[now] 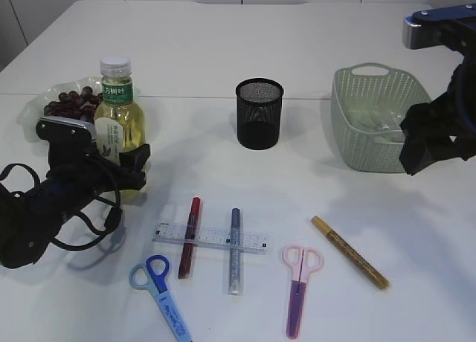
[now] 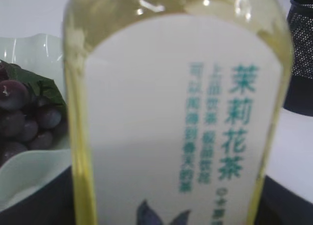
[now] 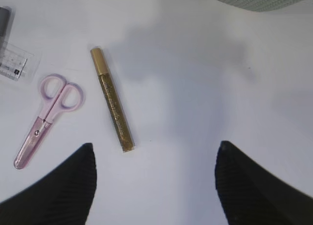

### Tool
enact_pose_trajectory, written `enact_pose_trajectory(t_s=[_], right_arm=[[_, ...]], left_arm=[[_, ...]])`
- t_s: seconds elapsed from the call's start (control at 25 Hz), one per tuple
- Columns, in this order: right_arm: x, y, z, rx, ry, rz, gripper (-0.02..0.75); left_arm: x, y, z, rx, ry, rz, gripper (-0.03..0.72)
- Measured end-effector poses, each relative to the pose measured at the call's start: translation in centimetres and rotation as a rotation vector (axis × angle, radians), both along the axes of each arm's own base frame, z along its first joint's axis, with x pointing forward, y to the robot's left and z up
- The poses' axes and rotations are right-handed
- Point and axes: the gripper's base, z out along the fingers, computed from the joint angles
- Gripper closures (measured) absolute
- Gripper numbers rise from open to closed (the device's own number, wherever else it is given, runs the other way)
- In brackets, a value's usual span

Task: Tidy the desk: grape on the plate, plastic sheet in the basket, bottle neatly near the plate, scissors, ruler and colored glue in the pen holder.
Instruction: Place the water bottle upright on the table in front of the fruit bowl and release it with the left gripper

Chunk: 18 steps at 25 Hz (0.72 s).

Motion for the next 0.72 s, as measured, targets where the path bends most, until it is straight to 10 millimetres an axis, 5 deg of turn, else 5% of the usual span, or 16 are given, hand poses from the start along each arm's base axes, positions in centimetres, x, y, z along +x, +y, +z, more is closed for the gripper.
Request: enact_pose_trajectory(t_s=[0.72], right_arm=[[0.0, -0.02, 0.0, -0.002, -0.001, 0.0, 0.155]], left_arm=[[0.01, 0.05, -0.02, 0.01, 0.0, 0.004, 0.119]])
